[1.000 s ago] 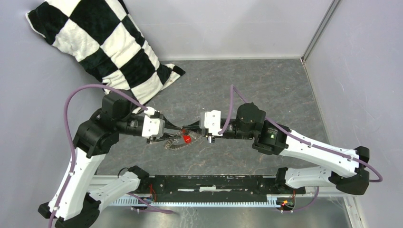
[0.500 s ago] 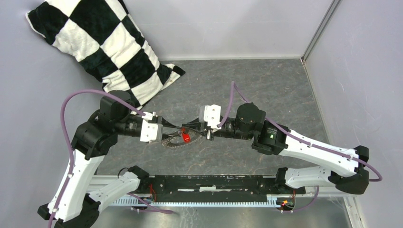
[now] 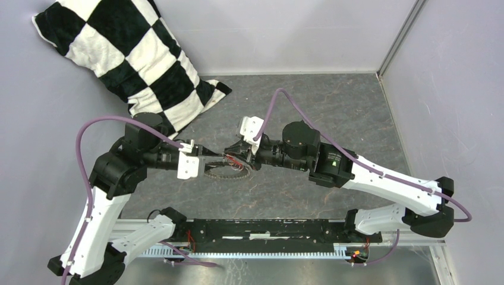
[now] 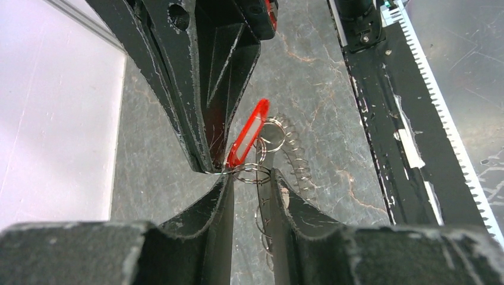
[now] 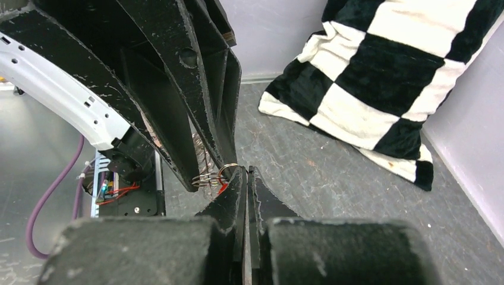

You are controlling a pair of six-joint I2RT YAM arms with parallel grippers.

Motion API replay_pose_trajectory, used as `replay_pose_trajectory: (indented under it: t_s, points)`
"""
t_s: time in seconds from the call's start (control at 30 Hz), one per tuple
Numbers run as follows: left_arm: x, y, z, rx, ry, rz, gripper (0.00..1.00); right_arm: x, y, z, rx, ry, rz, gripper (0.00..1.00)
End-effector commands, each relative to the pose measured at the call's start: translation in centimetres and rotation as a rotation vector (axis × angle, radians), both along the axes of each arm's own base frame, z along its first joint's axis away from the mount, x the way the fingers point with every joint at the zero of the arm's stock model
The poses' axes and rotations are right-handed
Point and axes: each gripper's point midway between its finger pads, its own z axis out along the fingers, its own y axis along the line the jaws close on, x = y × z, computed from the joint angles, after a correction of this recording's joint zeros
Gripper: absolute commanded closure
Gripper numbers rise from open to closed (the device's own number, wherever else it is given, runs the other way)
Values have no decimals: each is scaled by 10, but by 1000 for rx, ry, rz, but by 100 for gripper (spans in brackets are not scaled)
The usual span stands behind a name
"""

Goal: Put the keys on the keyring

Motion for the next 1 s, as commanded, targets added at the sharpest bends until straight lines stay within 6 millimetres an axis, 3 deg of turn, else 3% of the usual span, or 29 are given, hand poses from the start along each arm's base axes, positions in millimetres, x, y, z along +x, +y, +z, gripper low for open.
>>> replay_pose_trajectory:
  t_s: [0.0,0.3,0.4,0.5,0.63,0.77,0.97]
  points:
    - [-29,-2,4,-30,-10,-134,85,25,-12,37,118,-36,-139,99]
    - [-31,1,0,-19,-62,-148,85,24,-22,35,88,-33,-147,99]
    - [-30,2,-1,-18,-65,-138,74,16,-23,39,104,-61,-105,99]
    - [-29,1,-3,-30,-51,-126,55,13,-29,45,129,-87,-95,99]
    - [-28,0,-4,-48,-46,-111,41,-5,-26,54,152,-110,5,99]
    - [-24,-4,3,-80,13,-76,24,-10,-25,51,132,-131,42,99]
    - [-11,-2,-6,-58,84,19,22,-8,-30,41,101,-161,36,99]
